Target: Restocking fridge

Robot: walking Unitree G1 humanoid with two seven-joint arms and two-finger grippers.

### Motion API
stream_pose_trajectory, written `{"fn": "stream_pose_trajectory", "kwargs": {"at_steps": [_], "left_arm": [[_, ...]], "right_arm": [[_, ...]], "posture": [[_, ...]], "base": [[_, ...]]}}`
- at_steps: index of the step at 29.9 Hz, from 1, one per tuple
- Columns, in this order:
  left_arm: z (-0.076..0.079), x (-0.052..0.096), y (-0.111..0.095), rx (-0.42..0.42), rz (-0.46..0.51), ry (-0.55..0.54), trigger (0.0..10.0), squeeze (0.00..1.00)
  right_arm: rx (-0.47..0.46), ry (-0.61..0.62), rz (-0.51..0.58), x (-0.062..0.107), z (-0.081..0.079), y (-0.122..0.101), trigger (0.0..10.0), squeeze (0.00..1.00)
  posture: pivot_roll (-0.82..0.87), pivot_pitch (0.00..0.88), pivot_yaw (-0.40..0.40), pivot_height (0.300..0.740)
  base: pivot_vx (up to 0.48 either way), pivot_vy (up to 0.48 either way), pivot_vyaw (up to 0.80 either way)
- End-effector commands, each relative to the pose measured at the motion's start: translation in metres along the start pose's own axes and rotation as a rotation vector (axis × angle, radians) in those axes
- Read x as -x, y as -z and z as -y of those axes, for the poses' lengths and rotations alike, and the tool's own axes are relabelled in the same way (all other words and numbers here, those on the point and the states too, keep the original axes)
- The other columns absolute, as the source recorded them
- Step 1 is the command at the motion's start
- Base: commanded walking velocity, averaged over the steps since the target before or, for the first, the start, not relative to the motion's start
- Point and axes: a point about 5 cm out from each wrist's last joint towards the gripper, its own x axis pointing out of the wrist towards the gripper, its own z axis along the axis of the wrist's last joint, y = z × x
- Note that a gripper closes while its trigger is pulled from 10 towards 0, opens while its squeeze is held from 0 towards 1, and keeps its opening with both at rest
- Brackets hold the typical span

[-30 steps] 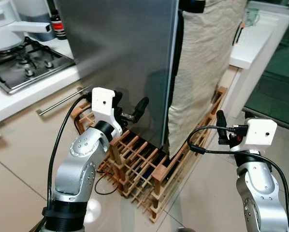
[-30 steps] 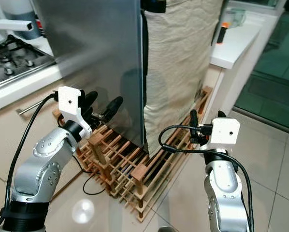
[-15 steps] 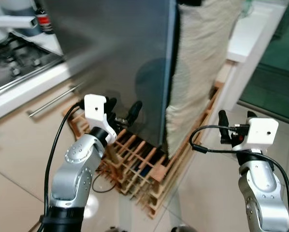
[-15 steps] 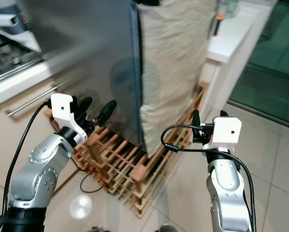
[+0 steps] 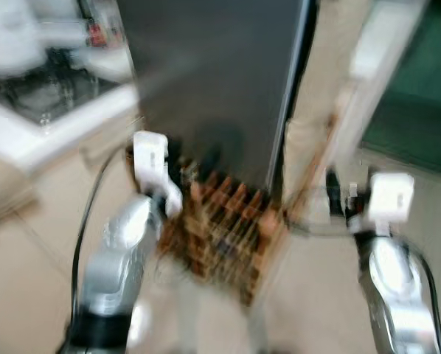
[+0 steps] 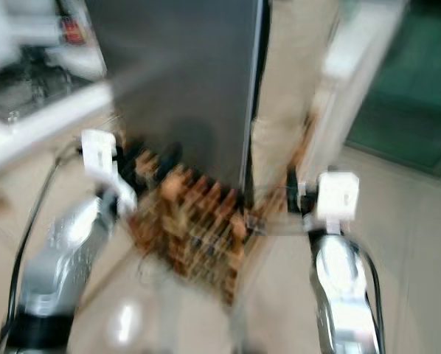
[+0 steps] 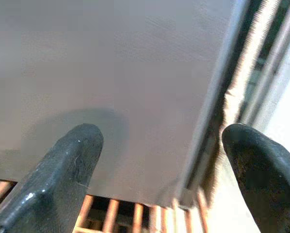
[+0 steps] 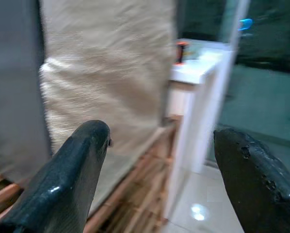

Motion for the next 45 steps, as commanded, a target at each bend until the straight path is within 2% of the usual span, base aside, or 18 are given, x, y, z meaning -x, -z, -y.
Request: {"fn": "stream_pose_trajectory", "kwargs": {"at_steps": [1,11,15,26,39,45], "left_arm": [[0.004,-0.004,-0.001,-0.014,0.004,0.008,10.0,0.00],[0.008,-0.012,0.001,-0.004,0.011,-0.043,10.0,0.00],[0.007,-0.012,-0.004,0.014,0.037,-0.071,10.0,0.00],[0.018,-0.017,-0.019,-0.078,0.094,-0.017,10.0,0.00],[0.014,-0.017,-0.025,-0.021,0.107,-0.023,10.0,0.00],[0.019,-0.022,-0.027,0.004,0.093,0.011,10.0,0.00]], "right_arm": [[0.013,0.010,0.010,-0.002,0.002,-0.003,10.0,0.00],[0.022,0.012,0.023,-0.003,0.002,-0.005,10.0,0.02],[0.028,0.009,0.045,-0.005,0.001,-0.009,10.0,0.00],[0.029,0.006,0.053,-0.008,-0.002,-0.010,10.0,0.00],[0.029,0.004,0.047,-0.008,-0.002,-0.007,10.0,0.00],[0.029,0.003,0.046,-0.009,-0.002,-0.006,10.0,0.00]], "posture": [[-0.20,0.000,0.045,0.740],[-0.21,0.000,0.046,0.740],[-0.20,0.000,0.048,0.740],[-0.20,0.000,0.053,0.740],[-0.19,0.000,0.056,0.740],[-0.19,0.000,0.058,0.740]], "base": [[0.000,0.000,-0.61],[0.000,0.000,-0.60],[0.000,0.000,0.00],[0.456,0.000,0.00],[0.035,0.000,0.00],[0.000,0.000,0.00]]}}
